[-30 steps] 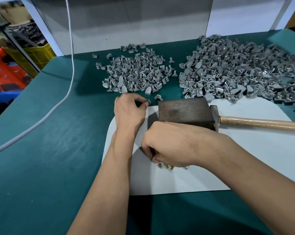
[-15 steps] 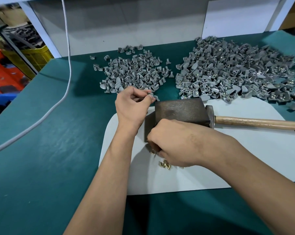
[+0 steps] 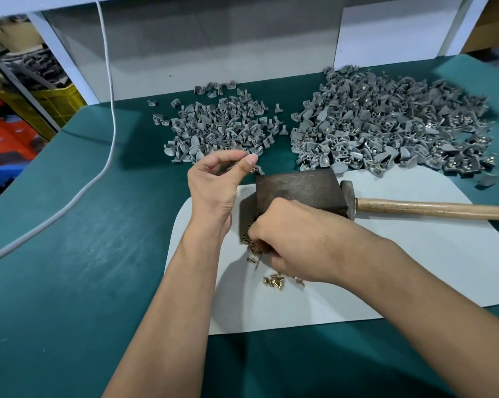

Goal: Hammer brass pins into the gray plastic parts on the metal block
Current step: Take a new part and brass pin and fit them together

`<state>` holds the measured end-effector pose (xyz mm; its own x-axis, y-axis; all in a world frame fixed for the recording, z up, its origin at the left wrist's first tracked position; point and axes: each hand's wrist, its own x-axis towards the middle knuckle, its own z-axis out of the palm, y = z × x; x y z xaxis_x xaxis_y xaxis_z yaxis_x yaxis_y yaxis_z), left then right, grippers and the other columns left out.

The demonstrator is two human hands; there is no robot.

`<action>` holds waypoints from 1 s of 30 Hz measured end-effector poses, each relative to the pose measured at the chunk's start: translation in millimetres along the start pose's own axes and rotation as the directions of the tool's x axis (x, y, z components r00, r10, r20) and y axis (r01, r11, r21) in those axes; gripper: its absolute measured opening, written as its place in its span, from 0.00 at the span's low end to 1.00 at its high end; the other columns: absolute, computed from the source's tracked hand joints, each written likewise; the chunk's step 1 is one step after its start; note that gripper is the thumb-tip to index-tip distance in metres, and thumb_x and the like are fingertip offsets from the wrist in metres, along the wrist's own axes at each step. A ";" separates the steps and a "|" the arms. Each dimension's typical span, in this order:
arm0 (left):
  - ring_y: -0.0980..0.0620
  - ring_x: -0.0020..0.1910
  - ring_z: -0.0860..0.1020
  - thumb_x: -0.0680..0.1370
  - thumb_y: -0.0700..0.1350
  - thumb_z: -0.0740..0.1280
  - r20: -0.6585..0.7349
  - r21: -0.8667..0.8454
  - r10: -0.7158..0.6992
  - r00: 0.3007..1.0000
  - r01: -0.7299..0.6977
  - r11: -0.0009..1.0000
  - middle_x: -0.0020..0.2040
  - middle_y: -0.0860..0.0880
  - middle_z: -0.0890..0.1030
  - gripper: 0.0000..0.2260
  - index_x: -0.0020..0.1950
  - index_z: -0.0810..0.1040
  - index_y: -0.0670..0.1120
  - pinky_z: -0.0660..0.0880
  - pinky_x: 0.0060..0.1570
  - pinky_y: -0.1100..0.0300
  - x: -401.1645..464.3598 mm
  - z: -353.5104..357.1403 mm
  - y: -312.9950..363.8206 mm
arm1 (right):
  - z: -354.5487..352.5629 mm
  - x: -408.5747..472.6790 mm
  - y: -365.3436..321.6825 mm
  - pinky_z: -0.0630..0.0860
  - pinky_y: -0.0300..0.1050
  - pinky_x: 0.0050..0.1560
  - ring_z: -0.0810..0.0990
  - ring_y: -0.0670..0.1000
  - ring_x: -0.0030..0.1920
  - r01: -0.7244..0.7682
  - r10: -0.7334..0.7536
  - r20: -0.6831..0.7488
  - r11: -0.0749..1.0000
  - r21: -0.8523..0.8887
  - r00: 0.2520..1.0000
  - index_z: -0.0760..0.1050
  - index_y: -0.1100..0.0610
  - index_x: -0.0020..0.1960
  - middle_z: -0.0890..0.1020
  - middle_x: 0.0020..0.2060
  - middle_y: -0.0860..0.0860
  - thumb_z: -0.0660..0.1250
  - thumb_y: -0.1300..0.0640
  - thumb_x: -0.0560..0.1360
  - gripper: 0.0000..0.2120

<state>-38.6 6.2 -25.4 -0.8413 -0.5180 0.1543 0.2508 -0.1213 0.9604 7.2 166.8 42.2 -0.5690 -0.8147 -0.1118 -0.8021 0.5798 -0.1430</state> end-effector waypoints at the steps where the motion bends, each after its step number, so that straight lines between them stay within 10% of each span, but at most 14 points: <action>1: 0.50 0.43 0.84 0.68 0.34 0.81 -0.004 -0.004 0.003 1.000 -0.003 1.000 0.42 0.44 0.86 0.10 0.46 0.86 0.43 0.80 0.50 0.56 0.0 0.1 -0.1 | -0.4 -0.8 2.1 0.69 0.45 0.32 0.74 0.54 0.34 0.016 -0.015 -0.024 1.000 0.013 1.000 0.69 0.52 0.39 0.70 0.35 0.50 0.66 0.60 0.76 0.09; 6: 0.52 0.45 0.83 0.66 0.34 0.81 0.003 0.023 0.014 1.000 -0.014 1.000 0.46 0.45 0.86 0.17 0.52 0.84 0.43 0.82 0.53 0.55 -2.8 4.4 2.7 | -9.0 -7.0 31.5 0.75 0.34 0.32 0.80 0.42 0.30 0.020 0.075 -0.224 0.918 0.396 0.972 0.81 0.53 0.45 0.80 0.31 0.46 0.71 0.60 0.78 0.04; 10: 0.56 0.41 0.82 0.66 0.34 0.82 0.132 0.254 0.178 0.975 -0.207 0.945 0.46 0.47 0.85 0.20 0.56 0.82 0.40 0.81 0.48 0.60 -12.7 12.5 9.0 | -3.8 -12.1 60.1 0.79 0.46 0.23 0.82 0.51 0.25 0.074 0.357 -0.429 0.691 0.719 0.830 0.81 0.56 0.47 0.84 0.30 0.52 0.70 0.66 0.79 0.06; 16: 0.53 0.42 0.83 0.66 0.35 0.83 0.344 0.318 0.310 0.886 -0.421 0.849 0.47 0.51 0.84 0.25 0.59 0.79 0.47 0.81 0.43 0.63 -31.7 30.3 18.7 | 13.5 -4.7 73.3 0.80 0.40 0.47 0.82 0.42 0.45 -0.011 0.526 -0.601 0.758 0.652 0.602 0.86 0.55 0.51 0.84 0.43 0.44 0.73 0.62 0.76 0.05; 20: 0.50 0.42 0.83 0.66 0.35 0.82 0.384 0.362 0.342 0.858 -0.480 0.799 0.47 0.52 0.84 0.24 0.58 0.80 0.47 0.82 0.42 0.60 -37.2 35.3 19.4 | 17.3 1.1 71.8 0.71 0.26 0.50 0.80 0.38 0.47 -0.025 0.555 -0.598 0.745 0.667 0.578 0.86 0.55 0.50 0.84 0.43 0.44 0.73 0.62 0.76 0.05; 30: 0.53 0.40 0.82 0.68 0.34 0.78 0.372 0.443 0.422 0.827 -0.557 0.702 0.45 0.51 0.84 0.16 0.55 0.82 0.43 0.82 0.40 0.56 -38.9 39.1 18.2 | 21.5 7.2 63.2 0.73 0.27 0.47 0.81 0.39 0.44 -0.061 0.585 -0.571 0.727 0.684 0.575 0.85 0.53 0.49 0.84 0.41 0.43 0.73 0.60 0.77 0.04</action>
<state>-20.0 57.3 -4.9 -0.7678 -0.1649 0.6191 0.4330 0.5787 0.6911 -43.7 197.8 11.2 -0.9006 -0.1341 0.4134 -0.4244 0.4766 -0.7699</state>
